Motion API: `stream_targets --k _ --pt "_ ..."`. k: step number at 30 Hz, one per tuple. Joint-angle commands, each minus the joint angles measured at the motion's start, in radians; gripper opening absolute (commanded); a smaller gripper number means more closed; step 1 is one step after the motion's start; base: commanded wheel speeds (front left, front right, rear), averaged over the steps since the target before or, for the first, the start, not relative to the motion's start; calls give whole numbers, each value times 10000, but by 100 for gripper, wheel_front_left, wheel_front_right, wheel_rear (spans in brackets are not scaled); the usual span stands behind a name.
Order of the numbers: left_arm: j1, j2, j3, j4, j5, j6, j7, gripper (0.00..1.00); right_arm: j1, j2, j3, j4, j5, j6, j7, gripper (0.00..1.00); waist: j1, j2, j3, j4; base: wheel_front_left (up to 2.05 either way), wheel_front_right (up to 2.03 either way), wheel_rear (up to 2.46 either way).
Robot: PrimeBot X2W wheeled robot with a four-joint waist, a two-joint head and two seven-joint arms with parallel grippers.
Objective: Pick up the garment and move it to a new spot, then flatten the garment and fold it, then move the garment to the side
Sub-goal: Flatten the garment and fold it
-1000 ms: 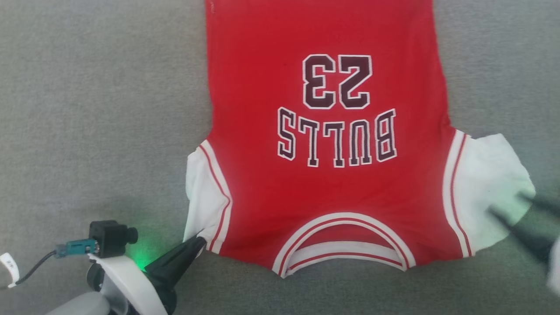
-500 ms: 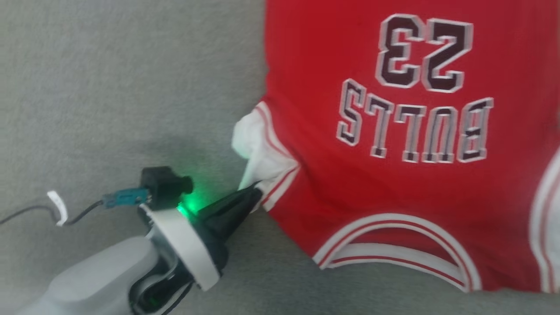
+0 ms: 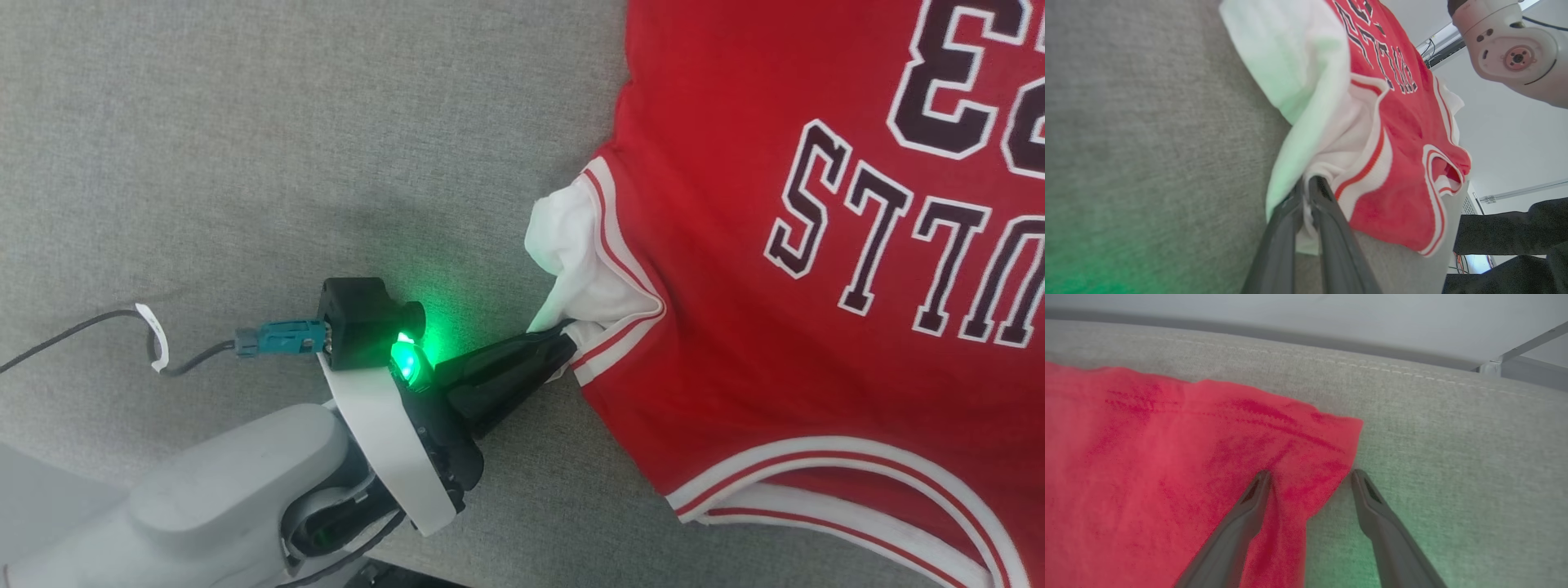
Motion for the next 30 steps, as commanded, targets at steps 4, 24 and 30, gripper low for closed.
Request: stream_targets --k 4,24,30 --pt "277 -398 -468 1319 -181 214 347 0 165 422 246 605 -250 7 -5 31 0 -2 60 -8 0 0 0" --pt "2673 560 2419 1288 190 169 191 0 6267 -2207 905 -3650 4096 6 -1293 0 0 -2 -2502 -1871 0 0 0" --pt "3283 769 3097 1128 323 147 183 0 10556 -2067 295 -5826 5188 6 -1198 0 0 -2 -2849 -2375 0 0 0"
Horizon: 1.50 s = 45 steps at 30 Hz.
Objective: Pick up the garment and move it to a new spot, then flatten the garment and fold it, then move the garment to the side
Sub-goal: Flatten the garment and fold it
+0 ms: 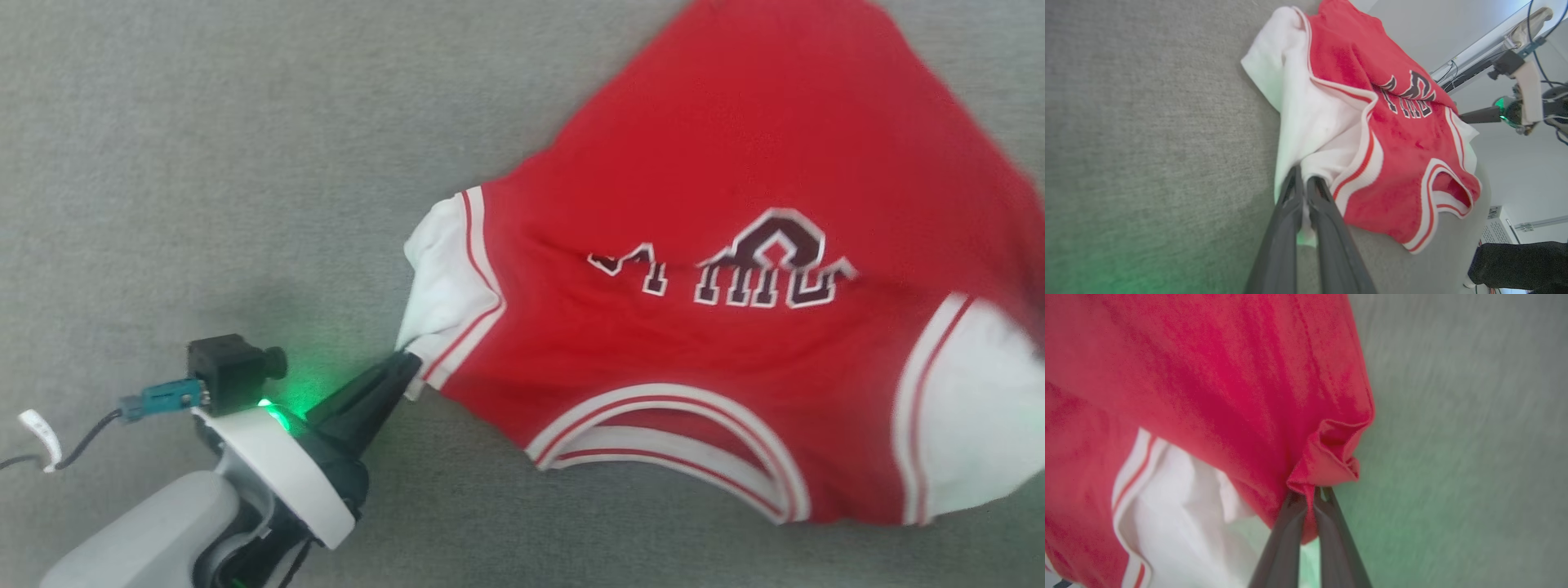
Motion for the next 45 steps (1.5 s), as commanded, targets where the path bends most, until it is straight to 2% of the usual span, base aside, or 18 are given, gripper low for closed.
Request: stream_targets --k 1,3,4,8,11,12,13,14,15,20,24,26,28,31,33,40,45 --pt "236 155 268 105 84 65 13 0 1552 259 -42 -664 165 4 138 0 0 0 -279 -353 0 0 0" --pt "364 206 434 35 147 63 11 0 2791 513 -131 -1350 260 4 207 0 0 0 -317 -450 0 0 0" --pt "364 206 434 35 147 63 11 0 2791 513 -131 -1350 260 4 207 0 0 0 -317 -450 0 0 0" --pt "491 284 691 -33 209 63 11 0 4440 1101 -166 -2415 -39 4 44 0 0 0 -336 -577 0 0 0" --pt "516 341 760 -20 207 63 11 0 4966 1583 -74 -2901 -346 5 -99 0 0 0 -348 -676 0 0 0" --pt "525 370 765 -1 205 62 12 0 4946 1724 -107 -3012 -473 5 -271 3 0 0 -365 -725 0 0 0" --pt "524 390 743 -2 194 62 11 0 4906 1855 -178 -3100 -611 4 -498 38 0 0 -381 -755 0 0 0" --pt "538 417 743 22 172 62 11 0 4821 1938 -231 -3201 -762 4 -704 87 0 0 -415 -800 0 0 0" --pt "556 438 732 28 150 59 11 0 4773 1962 -293 -3316 -857 5 -851 100 0 0 -441 -832 0 0 0" --pt "572 455 707 16 118 56 11 0 5052 1612 -1151 -4087 -944 4 -1286 100 0 0 -561 -873 0 0 0" --pt "450 307 652 -66 186 56 10 0 5144 1353 -2616 -4773 -729 4 -1213 100 0 0 -568 -696 0 0 0" --pt "329 200 556 -96 230 56 10 0 4842 1207 -3262 -5001 -594 4 -1056 100 0 0 -519 -557 0 0 0" --pt "66 30 377 -100 283 54 9 0 3822 946 -3681 -4978 -546 4 -1029 100 0 0 -366 -331 0 0 0" --pt "-260 -173 139 -81 327 54 10 0 2264 775 -3248 -4375 -756 2 -1209 100 0 0 -141 -49 0 0 0" --pt "-507 -305 -19 -48 334 54 10 0 1081 762 -2586 -3761 -943 4 -1276 100 0 0 7 133 0 0 0" --pt "-1264 -716 -424 127 312 54 12 0 -2443 1088 52 -997 -1896 4 -890 100 0 0 588 650 0 0 0" --pt "-1549 -945 -579 303 327 54 21 0 -3908 796 2022 650 -2334 4 -980 100 0 0 915 867 0 0 0"
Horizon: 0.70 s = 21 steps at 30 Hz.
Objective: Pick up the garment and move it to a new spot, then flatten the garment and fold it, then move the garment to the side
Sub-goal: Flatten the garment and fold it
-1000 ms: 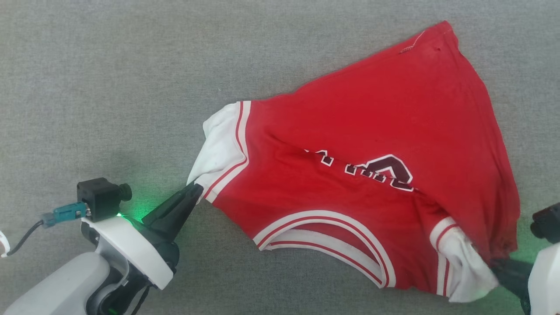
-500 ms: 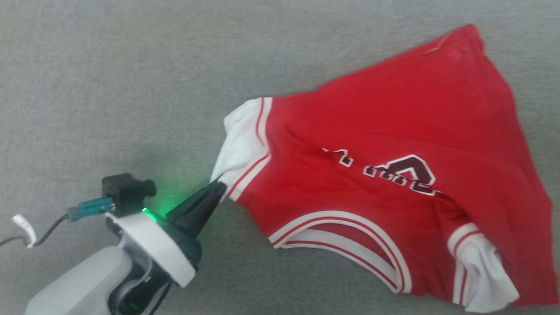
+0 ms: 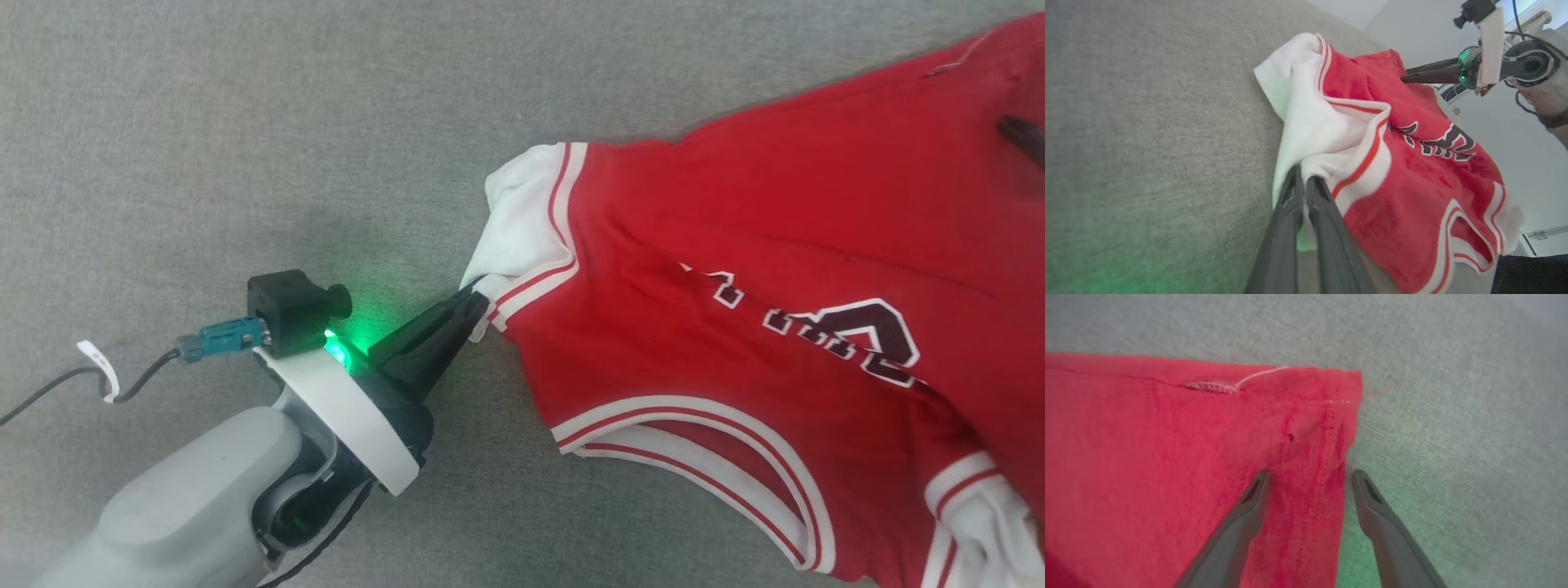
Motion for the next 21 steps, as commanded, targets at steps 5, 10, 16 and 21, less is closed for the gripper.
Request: stream_targets --k 5,10,16,21 --pt "-99 -98 -60 344 5 14 28 0 -465 -159 1060 1146 219 -7 -84 46 0 0 194 130 0 0 0" --pt "-231 19 64 452 -58 17 27 0 -866 -113 1352 1657 671 -7 -798 0 0 0 109 -22 0 0 0" --pt "-943 308 511 580 -39 23 16 0 -1882 409 804 2316 916 -3 -2576 0 0 0 -220 -278 0 0 0" --pt "-2389 489 720 941 -680 21 40 0 -3020 931 255 3414 646 -1 -3854 0 0 0 -388 -527 0 0 0"
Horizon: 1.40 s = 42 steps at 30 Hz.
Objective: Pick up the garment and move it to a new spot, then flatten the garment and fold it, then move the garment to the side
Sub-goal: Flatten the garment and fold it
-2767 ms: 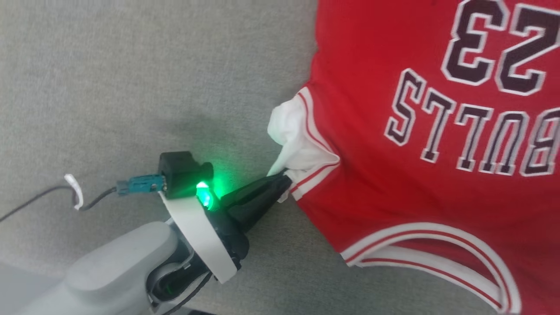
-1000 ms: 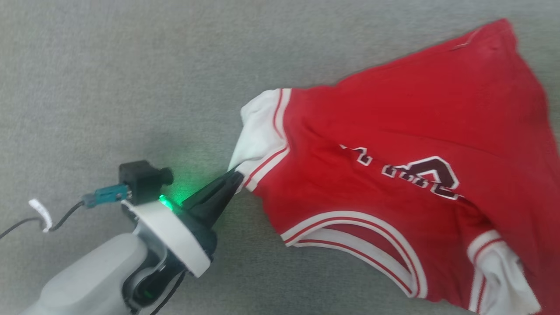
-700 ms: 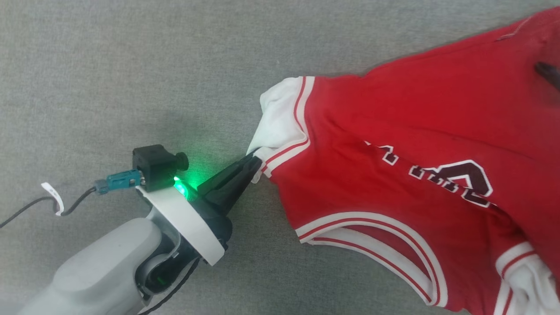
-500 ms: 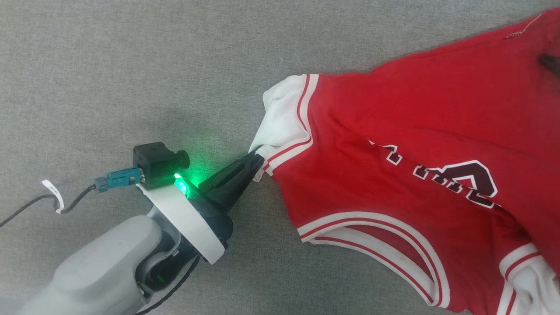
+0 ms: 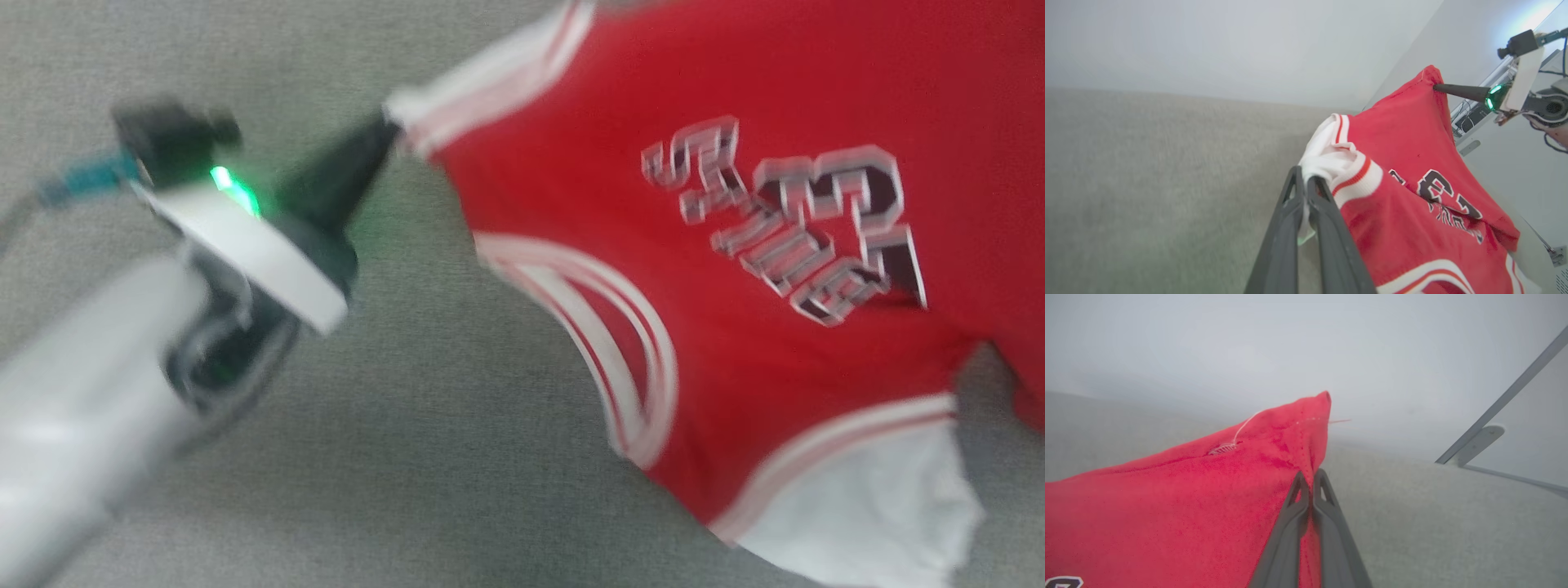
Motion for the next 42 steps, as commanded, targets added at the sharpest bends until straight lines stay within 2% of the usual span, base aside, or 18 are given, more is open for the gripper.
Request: stream_targets --k 1,7,13,16,19,23,26,31,36,42 --pt "-437 39 105 147 -143 31 35 0 -362 95 -96 143 -160 -3 -290 0 0 0 -36 -74 0 0 0" --pt "-3303 -164 682 1570 -1147 31 591 0 -2543 920 -1229 1862 -1121 -5 -2171 0 0 0 150 -429 0 0 0" --pt "-6354 -619 1735 3817 -1453 34 341 0 -4633 1599 -2072 3356 -2099 -22 -3791 0 0 0 247 -784 0 0 0" --pt "-7201 -797 1846 4346 -1467 36 242 0 -5201 1777 -2181 3945 -2368 -23 -4214 0 0 0 168 -857 0 0 0" --pt "-7396 -850 1752 4437 -1532 36 165 0 -5330 1886 -1943 4326 -2326 -23 -4319 0 0 0 114 -884 0 0 0" --pt "-6273 -635 967 3862 -1617 34 336 0 -4566 1794 -1236 4384 -1912 -20 -4021 0 0 0 50 -872 0 0 0" --pt "-5478 -478 838 3403 -1963 33 230 0 -3832 1706 -806 4150 -1572 -13 -3807 0 0 0 4 -852 0 0 0" --pt "-2717 -368 725 2022 -2333 33 -34 0 -1474 1021 -23 3053 -391 -11 -3328 0 0 0 -76 -667 0 0 0" --pt "111 -539 1837 509 -2100 27 -46 0 1058 311 88 1569 737 -11 -3166 0 0 0 -124 -701 0 0 0" --pt "3222 -754 3172 -1529 -1524 22 -49 0 4059 -62 -176 -141 1671 -9 -3175 0 0 0 -451 -838 0 0 0"
